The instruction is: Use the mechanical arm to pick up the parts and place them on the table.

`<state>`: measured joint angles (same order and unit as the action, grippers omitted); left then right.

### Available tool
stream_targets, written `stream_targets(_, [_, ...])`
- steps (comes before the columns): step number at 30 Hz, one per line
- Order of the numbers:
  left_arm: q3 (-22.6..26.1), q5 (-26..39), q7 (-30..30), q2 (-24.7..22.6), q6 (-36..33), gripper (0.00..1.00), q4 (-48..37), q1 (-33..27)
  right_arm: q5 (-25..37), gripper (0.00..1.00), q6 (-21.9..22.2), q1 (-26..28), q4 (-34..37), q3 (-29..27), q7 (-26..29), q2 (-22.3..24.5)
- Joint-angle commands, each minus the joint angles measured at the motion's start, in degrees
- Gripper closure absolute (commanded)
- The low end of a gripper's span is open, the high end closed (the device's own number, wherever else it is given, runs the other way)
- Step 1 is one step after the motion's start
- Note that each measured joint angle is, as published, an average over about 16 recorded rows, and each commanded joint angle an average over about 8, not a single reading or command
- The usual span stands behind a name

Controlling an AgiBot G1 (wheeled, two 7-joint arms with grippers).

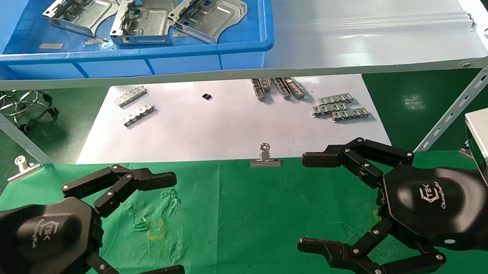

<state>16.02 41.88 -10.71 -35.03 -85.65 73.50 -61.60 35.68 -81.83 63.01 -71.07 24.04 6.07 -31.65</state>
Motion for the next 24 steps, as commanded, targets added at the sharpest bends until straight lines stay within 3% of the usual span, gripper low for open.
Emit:
stream_targets(1, [0.00, 0.00, 0.00, 0.00, 0.00, 0.00, 0.00, 0.00, 0.00, 0.00, 0.00, 0.00, 0.00, 0.00, 0.00, 0.00])
stream_targets(10, [0.00, 0.00, 0.00, 0.00, 0.00, 0.00, 0.00, 0.00, 0.00, 0.02, 0.00, 0.00, 0.00, 0.00, 0.00, 0.00])
stream_targets(11, [0.00, 0.00, 0.00, 0.00, 0.00, 0.00, 0.00, 0.00, 0.00, 0.10, 0.00, 0.00, 0.00, 0.00, 0.00, 0.00])
stream_targets(18, [0.00, 0.00, -0.01, 0.00, 0.01, 0.00, -0.01, 0.00, 0.00, 0.96, 0.00, 0.00, 0.00, 0.00, 0.00, 0.00])
stream_targets(19, [-0.01, -0.01, -0.02, 0.00, 0.05, 0.00, -0.04, 0.00, 0.00, 1.00, 0.00, 0.00, 0.00, 0.00, 0.00, 0.00])
stream_targets(24, [-0.24, 0.02, -0.47, -0.29, 1.51, 0.00, -0.63, -0.33, 0.00, 1.00, 0.00, 0.00, 0.00, 0.00, 0.00, 0.00])
